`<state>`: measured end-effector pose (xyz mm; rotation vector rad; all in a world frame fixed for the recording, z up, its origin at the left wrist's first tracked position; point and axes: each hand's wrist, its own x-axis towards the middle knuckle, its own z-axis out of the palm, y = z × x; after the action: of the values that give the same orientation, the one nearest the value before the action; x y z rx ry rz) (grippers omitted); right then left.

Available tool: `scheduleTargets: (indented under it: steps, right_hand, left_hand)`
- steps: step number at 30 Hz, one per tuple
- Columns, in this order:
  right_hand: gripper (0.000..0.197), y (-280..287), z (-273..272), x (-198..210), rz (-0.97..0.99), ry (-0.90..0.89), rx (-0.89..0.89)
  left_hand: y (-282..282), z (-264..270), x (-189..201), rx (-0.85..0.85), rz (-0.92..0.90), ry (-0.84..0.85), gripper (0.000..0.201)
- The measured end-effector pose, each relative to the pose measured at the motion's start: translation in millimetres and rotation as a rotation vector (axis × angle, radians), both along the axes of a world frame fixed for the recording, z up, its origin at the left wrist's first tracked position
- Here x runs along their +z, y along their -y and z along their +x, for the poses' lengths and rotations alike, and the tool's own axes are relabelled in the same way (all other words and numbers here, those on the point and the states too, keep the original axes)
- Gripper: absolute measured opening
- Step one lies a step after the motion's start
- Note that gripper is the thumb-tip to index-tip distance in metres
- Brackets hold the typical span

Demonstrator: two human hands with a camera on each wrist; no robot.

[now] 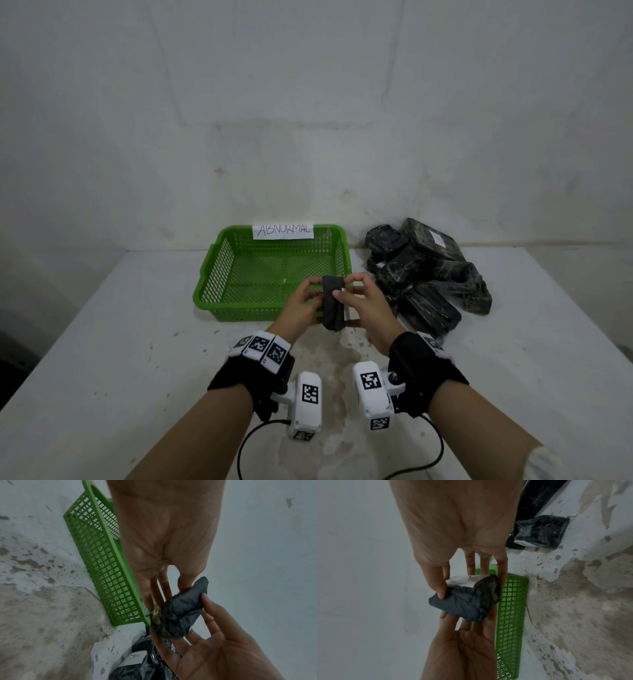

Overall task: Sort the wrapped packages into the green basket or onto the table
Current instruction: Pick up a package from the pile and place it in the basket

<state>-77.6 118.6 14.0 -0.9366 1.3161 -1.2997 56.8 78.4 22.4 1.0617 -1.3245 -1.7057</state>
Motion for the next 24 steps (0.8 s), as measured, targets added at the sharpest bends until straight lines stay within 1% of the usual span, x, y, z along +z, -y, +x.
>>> scheduleTargets:
  steps: [2,4,7,9,12,15,17,19,21,23,24]
  right_hand:
    - [0.017,-0.6,0.1,-1.6,-0.012,-0.006,-0.016]
    - [0.018,-1.5,0.0,-2.5,-0.032,-0.052,-0.049]
    - [0.017,-2.7,0.7,-1.7,-0.026,-0.045,-0.039]
    - [0.024,-4.6,1.1,0.4,-0.009,-0.022,0.01]
    - [0.038,-6.2,1.9,1.4,-0.018,-0.057,0.039]
    - [0.039,-5.6,1.2,0.2,-0.012,-0.043,0.013]
    - [0.04,-4.8,0.1,-0.4,0.001,-0.01,0.032]
    - [0.047,-4.9,-0.3,-0.3,-0.004,0.006,0.076]
    - [0.056,-5.3,0.6,-1.2,-0.019,-0.014,0.102]
    - [0.06,-5.1,1.1,-2.9,-0.034,-0.016,0.076]
    - [0.06,-4.4,1.4,-3.9,-0.036,0.012,0.048]
  left_hand:
    - [-1.6,0.2,0.2,0.004,0.037,-0.015,0.011]
    - [-3.2,0.6,1.1,-0.005,0.067,-0.038,0.014]
    - [-2.2,0.2,2.1,-0.006,0.057,0.006,0.015]
    - [0.4,-0.3,2.4,0.017,0.048,0.014,0.016]
    - [2.0,1.1,3.1,0.031,0.079,-0.008,0.018]
    - [0.6,2.8,2.4,-0.016,0.085,-0.012,0.027]
    - [-0.2,3.7,1.2,-0.022,0.077,-0.008,0.029]
    - [0.1,3.8,0.2,0.015,0.074,-0.008,0.028]
    - [-0.2,3.1,0.1,0.066,0.064,-0.012,0.03]
    - [-0.4,2.2,0.1,0.13,0.014,0.001,0.037]
    - [-0.7,2.1,0.2,0.165,-0.025,0.006,0.041]
